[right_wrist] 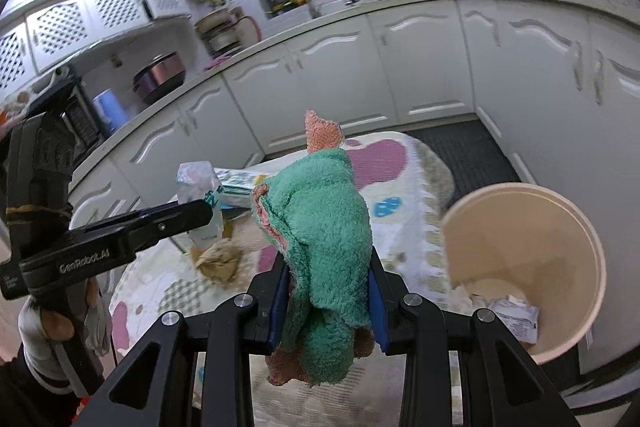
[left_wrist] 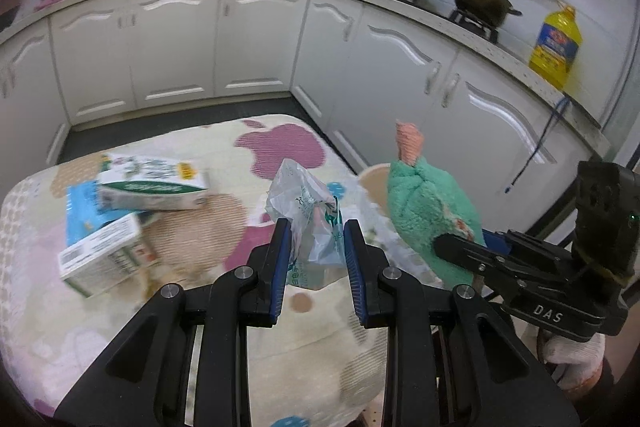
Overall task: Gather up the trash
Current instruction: 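Carry the green towel and plastic bag over the bucket with both grippers, then open both grippers to drop the towel and plastic bag into the bucket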
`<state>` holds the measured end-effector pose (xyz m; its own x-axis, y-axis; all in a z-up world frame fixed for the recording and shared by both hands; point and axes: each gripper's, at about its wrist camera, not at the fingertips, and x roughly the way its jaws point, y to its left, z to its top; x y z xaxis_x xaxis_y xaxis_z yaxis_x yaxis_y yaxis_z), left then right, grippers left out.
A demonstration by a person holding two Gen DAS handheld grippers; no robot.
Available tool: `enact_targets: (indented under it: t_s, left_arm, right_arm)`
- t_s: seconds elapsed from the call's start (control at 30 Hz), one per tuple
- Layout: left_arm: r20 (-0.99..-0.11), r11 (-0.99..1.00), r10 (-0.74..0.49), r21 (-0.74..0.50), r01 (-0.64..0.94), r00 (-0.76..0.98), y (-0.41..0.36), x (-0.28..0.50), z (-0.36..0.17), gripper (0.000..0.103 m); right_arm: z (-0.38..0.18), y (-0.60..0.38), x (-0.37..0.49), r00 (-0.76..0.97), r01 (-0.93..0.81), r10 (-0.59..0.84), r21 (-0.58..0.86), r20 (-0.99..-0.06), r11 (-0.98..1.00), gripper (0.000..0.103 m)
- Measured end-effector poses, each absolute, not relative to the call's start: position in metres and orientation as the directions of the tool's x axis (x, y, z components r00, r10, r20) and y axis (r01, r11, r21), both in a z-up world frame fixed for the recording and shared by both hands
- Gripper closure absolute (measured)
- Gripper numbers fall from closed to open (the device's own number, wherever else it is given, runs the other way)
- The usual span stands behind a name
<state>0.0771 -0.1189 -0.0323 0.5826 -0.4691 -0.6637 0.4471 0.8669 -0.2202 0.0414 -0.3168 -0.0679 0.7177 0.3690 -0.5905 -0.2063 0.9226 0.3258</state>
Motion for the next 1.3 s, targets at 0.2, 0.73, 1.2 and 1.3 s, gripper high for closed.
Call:
enact_targets:
  t_s: [0.2, 0.73, 1.2, 1.3]
  left_arm:
    - [-0.678, 0.843, -0.495, -0.222, 0.491, 0.544, -0.158, 0.084, -0.04, 0.079]
    - [-0.712, 0.801, -0.53, -0.241, 0.548, 0.46, -0.222, 0.103, -0.063, 0.079]
    - [-0.733, 0.769, -0.562, -0.29, 0.57, 0.385, -0.259, 0.118, -0.085, 0.079]
    - [-0.739, 0.764, -0.565, -0.3, 0.57, 0.368, -0.267, 0.122, -0.091, 0.079]
  right_arm:
    - [-0.072, -0.348, 0.039, 0.739, -0.132, 0.308, 0.319, -0.6, 0.939, 0.07]
    - [-0.083, -0.403, 0.039, 0.748, 0.017, 0.218, 0.347, -0.627, 0.938, 0.07]
    - [-0.105, -0.431, 0.044, 0.721, 0.11, 0.179, 0.366, -0.669, 0.924, 0.07]
    - [-0.111, -0.437, 0.045, 0.714, 0.128, 0.178, 0.376, -0.678, 0.918, 0.07]
